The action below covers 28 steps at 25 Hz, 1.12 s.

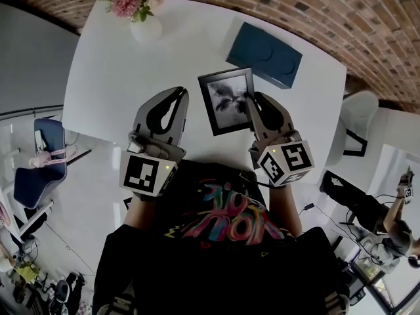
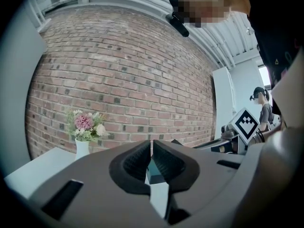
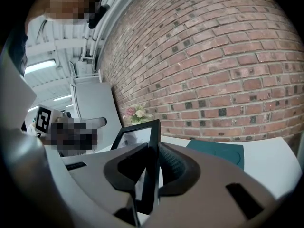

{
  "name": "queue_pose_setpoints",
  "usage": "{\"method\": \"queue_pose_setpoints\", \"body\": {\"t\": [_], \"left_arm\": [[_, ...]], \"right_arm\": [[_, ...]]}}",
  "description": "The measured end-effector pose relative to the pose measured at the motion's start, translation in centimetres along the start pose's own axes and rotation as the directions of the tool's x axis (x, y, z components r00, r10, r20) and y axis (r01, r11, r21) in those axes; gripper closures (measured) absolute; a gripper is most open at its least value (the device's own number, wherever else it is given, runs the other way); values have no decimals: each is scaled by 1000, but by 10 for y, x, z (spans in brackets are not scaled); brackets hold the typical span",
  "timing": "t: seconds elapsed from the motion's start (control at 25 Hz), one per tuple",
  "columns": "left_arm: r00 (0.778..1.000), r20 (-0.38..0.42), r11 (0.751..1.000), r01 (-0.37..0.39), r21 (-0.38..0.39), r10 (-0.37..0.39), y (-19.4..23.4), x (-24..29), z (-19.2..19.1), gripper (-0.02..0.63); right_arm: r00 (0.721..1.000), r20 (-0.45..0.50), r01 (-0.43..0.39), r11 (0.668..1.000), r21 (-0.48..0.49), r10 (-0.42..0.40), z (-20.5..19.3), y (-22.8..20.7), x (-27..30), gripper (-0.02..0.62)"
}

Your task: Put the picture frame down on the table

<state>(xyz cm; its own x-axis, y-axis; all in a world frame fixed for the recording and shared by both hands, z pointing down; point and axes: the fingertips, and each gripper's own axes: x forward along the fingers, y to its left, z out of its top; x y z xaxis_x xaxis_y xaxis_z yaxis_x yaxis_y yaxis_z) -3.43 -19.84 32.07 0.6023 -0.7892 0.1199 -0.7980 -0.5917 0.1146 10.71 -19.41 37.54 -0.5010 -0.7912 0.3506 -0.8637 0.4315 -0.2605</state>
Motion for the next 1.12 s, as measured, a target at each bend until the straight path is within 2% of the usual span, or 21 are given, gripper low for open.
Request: {"method": "queue_pose_setpoints", "body": {"t": [0.2,0.32,0.6,0.72,1.04,1.12], "left_arm": [[998,4,997,-61,-45,61,9,-3,-13,571],[998,-25,998,-57,-24,56,13,-11,-31,571],[991,-107,996,-82,-41,77,20,-19,-67,571],[994,-87,996,-78,-48,74,22,-15,-70,571],[988,-141,995,-74,-64,64,26,-5,-100,571],[990,-131,995,-70,-73,60,25,0,-101,571]], "right_arm": [[998,-53,-21,1000,11,21,-23,1,11,506],[996,-83,-30,999,16,31,-38,3,19,506],[988,-145,-51,998,37,56,-75,2,38,506],[984,-167,-53,997,52,61,-90,0,47,506],[971,-229,-44,995,91,64,-130,-17,68,505],[969,-240,-38,994,104,62,-140,-22,72,505]]}}
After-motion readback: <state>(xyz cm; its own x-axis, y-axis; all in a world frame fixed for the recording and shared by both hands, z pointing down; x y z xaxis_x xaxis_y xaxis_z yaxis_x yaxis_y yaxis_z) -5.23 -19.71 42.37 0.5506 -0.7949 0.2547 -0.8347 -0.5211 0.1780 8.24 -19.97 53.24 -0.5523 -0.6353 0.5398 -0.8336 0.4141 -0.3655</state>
